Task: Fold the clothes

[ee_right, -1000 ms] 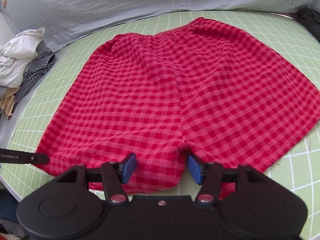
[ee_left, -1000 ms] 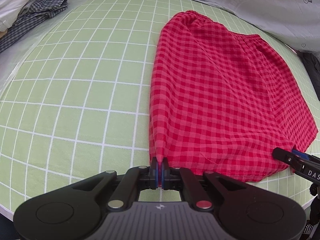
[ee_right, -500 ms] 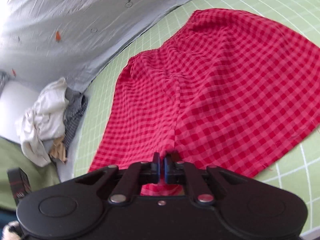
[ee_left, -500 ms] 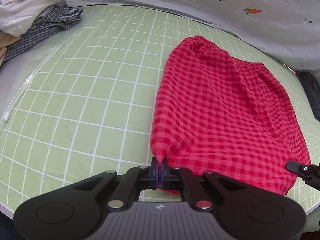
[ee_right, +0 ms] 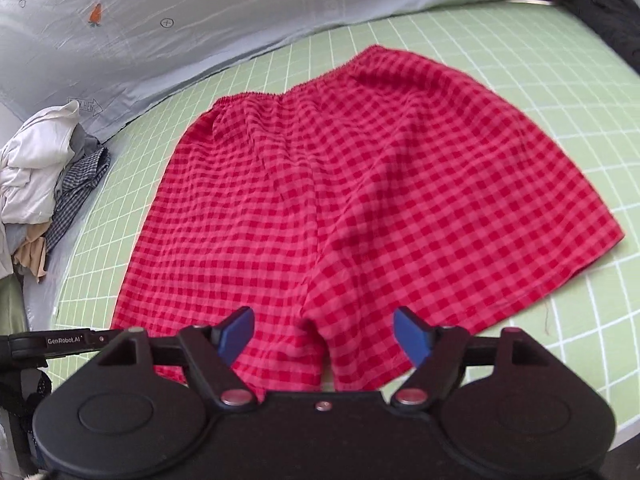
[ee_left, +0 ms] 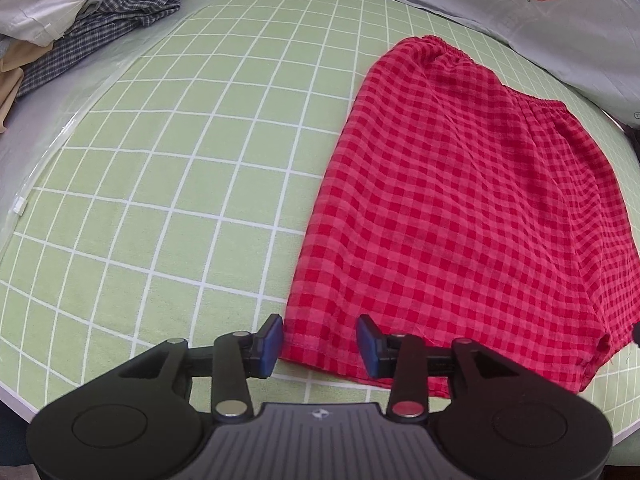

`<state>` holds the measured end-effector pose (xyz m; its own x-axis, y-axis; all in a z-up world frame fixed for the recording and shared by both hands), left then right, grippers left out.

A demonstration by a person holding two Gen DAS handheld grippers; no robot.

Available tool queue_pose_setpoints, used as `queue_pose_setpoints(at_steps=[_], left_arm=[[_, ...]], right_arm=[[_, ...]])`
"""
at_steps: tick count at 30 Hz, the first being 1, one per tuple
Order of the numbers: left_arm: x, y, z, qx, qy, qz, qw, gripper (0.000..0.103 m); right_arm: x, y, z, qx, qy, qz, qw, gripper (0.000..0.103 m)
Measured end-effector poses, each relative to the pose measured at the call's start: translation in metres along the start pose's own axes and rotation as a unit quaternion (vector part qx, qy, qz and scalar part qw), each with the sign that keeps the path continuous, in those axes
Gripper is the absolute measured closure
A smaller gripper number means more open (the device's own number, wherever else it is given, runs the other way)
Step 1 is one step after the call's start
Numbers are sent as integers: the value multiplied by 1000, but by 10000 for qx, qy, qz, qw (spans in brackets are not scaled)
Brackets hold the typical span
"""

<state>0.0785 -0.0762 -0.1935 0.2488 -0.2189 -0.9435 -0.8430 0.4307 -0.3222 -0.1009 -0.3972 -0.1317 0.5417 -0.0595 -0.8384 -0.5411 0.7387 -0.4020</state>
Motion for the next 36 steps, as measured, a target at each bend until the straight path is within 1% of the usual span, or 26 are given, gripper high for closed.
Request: queue_pose_setpoints(at_steps=[2, 3, 5, 6, 7, 8, 9, 11, 13, 15, 16, 18, 23, 26, 28, 29, 31, 36], left_arm=[[3, 0, -2, 36, -30, 38, 10000, 61], [5, 0, -2, 39, -37, 58, 10000, 61], [7, 0, -1, 15, -35, 106, 9999, 64], [8, 1, 0, 2, -34, 130, 9999, 66], [9, 1, 0, -27, -28, 132, 9999, 78], [9, 2, 1, -72, -16, 120, 9999, 95], [9, 2, 2, -130, 2, 94, 9999, 98], [8, 2, 4, -236, 38, 12, 9997, 101], [6, 0, 7, -146, -108, -111, 9998, 101], [0, -2, 14, -203, -342, -252, 9989, 101], [-4, -2, 13, -274, -401, -318, 9983, 101], [-12, -12, 4, -362, -434, -484, 9972, 101], [-32, -44, -36, -178, -272, -895, 9955, 101], [-44, -64, -60, -67, -174, -1141, 9933, 101], [-52, -77, -76, 7, -109, -1304, 9914, 101], [-54, -82, -91, 77, -56, -1347, 9908, 101], [-53, -90, -134, 249, 79, -1364, 9903, 101], [-33, -71, -256, 639, 615, -1169, 9892, 101]], right_arm=[[-7, -5, 1, -126, 150, -162, 9997, 12], [-10, -7, 2, -190, 225, -242, 9993, 10], [-15, -12, 2, -307, 436, -388, 9978, 9], [-12, -13, -2, -339, 708, -407, 9961, 9], [-9, -13, -6, -352, 990, -392, 9937, 9], [-8, -14, -10, -341, 1143, -376, 9922, 9], [-9, -14, -13, -310, 1177, -374, 9919, 9], [-10, -14, -20, -230, 1227, -375, 9915, 9], [-13, -16, -26, -95, 1247, -403, 9913, 9], [-16, -18, -31, 18, 1368, -446, 9896, 9], [-18, -20, -34, 75, 1387, -489, 9891, 10], [-22, -23, -40, 189, 1426, -575, 9879, 10], [-31, -24, -66, 496, 1502, -658, 9852, 9], [-29, -24, -91, 748, 1557, -512, 9836, 10], [-26, -29, -107, 863, 1559, -411, 9831, 10], [-25, -35, -115, 849, 1531, -395, 9838, 10], [-27, -47, -129, 746, 1462, -388, 9857, 10], [-33, -65, -167, 509, 1309, -337, 9895, 10]])
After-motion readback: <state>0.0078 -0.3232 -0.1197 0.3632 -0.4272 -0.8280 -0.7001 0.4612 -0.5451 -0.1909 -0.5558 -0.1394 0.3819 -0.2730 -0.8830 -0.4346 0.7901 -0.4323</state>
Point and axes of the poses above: each gripper's, at about its wrist camera, not at the fingertips, and x roughly the way its jaws point, z to its left, y to its underside, the point moved 8 cm from there along x, roughly the way its jaws point, and after that the axes turned 8 degrees about x, right-handed, at the moved point
